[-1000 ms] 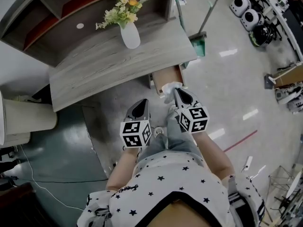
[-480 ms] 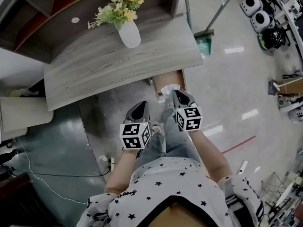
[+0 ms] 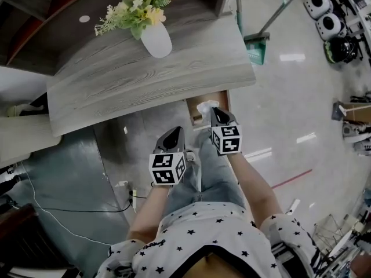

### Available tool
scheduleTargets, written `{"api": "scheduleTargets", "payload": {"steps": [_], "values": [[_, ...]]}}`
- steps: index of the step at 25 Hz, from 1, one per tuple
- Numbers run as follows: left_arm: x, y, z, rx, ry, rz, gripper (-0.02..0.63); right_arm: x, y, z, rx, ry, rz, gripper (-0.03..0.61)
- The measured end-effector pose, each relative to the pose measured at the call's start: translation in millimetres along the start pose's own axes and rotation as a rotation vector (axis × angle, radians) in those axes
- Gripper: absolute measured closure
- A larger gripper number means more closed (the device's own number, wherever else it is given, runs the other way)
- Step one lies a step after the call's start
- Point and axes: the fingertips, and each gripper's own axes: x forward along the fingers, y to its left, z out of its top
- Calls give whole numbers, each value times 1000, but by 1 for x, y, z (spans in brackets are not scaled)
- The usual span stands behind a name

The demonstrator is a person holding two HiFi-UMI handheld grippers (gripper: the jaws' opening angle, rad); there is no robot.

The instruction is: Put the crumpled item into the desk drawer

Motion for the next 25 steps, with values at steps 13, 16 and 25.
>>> {"api": "scheduleTargets", "payload": {"steps": [13, 16, 25], "values": [[31, 15, -25, -35, 72, 40, 600, 61, -23, -45, 6, 144, -40, 576], [31, 16, -28, -35, 77, 41, 600, 65, -27, -50, 4, 160, -51, 575], [25, 14, -32, -34, 76, 41, 600, 64, -22, -53, 39, 170, -34, 486]]}}
